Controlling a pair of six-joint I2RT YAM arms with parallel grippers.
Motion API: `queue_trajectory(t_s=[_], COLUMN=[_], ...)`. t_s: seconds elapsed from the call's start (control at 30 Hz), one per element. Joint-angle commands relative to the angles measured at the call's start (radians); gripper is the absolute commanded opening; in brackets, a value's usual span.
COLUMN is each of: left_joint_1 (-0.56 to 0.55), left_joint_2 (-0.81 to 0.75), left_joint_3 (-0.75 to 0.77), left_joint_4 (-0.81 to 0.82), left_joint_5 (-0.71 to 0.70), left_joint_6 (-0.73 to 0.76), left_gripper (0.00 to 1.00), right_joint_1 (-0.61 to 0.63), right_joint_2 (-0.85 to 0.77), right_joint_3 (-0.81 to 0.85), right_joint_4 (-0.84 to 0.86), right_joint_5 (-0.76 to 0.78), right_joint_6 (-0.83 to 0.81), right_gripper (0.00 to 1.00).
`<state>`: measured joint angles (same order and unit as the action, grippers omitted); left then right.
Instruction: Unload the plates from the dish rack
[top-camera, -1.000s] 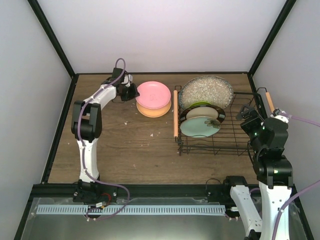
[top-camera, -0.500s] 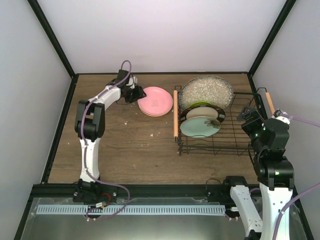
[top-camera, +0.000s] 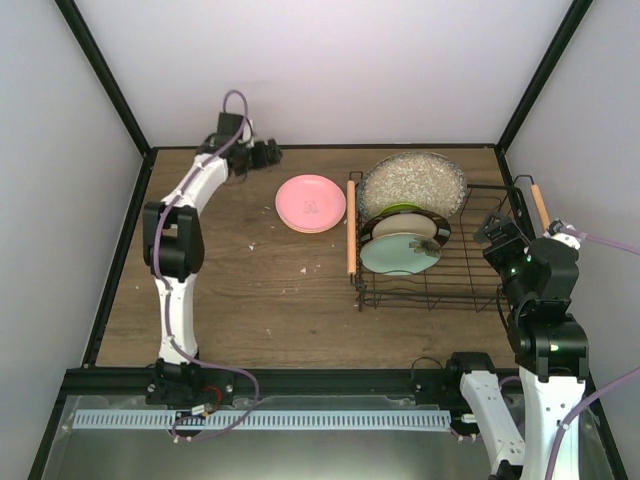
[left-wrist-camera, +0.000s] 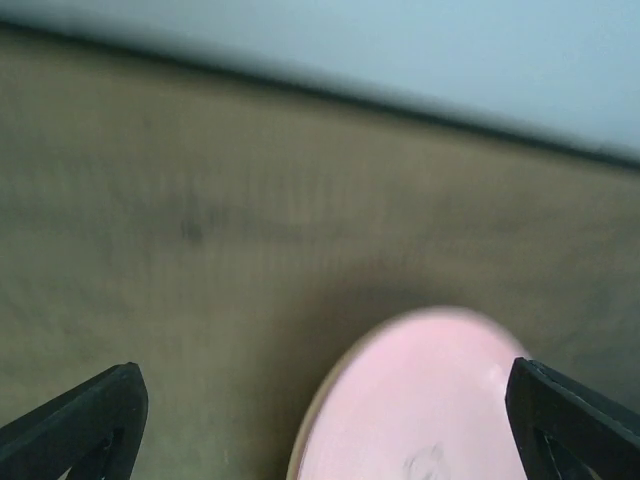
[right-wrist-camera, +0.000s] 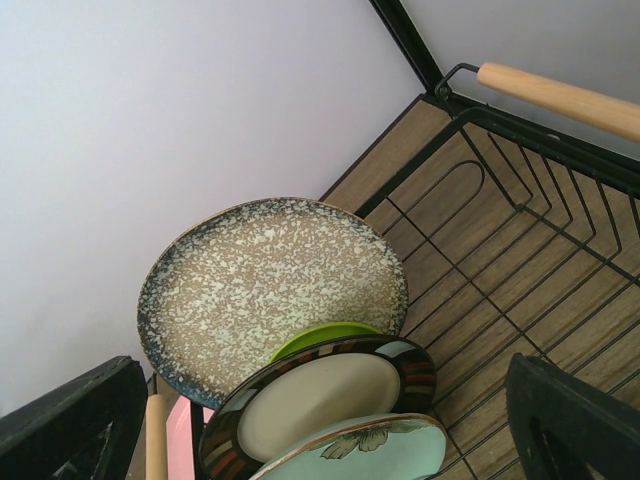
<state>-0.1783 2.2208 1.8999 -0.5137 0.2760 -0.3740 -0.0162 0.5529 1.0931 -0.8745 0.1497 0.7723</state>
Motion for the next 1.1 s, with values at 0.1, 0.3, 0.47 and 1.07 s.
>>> queue_trajectory(t_s=[0.1, 0.3, 0.47, 1.07], left_joint_1=[-0.089, -0.514, -0.732, -0.795], left_joint_2=[-0.263, -0.600, -0.696, -0.401], left_joint_3=[0.193, -0.210, -0.447, -0.263], left_joint_4=[0.152, 0.159, 0.140, 0.111], left_joint_5=[0.072, 0.089, 0.013, -0.026], left_joint_6=[0.329, 1.037, 1.237, 1.254], left_gripper=[0.93, 0.74, 0.53, 0.50], right_joint_1=[0.010, 0.010, 0.010, 0.010], right_joint_2=[-0.024, -0.009, -0.008, -0.048], right_joint_3=[-0.020, -0.054, -0.055, -0.012], right_joint_4=[0.027, 0.075, 0.081, 0.019], right_joint_5=[0.000, -0.024, -0.032, 0.004], right_joint_6=[0.013, 0.014, 0.013, -0.018], right_gripper=[1.00, 1.00, 1.00, 1.00])
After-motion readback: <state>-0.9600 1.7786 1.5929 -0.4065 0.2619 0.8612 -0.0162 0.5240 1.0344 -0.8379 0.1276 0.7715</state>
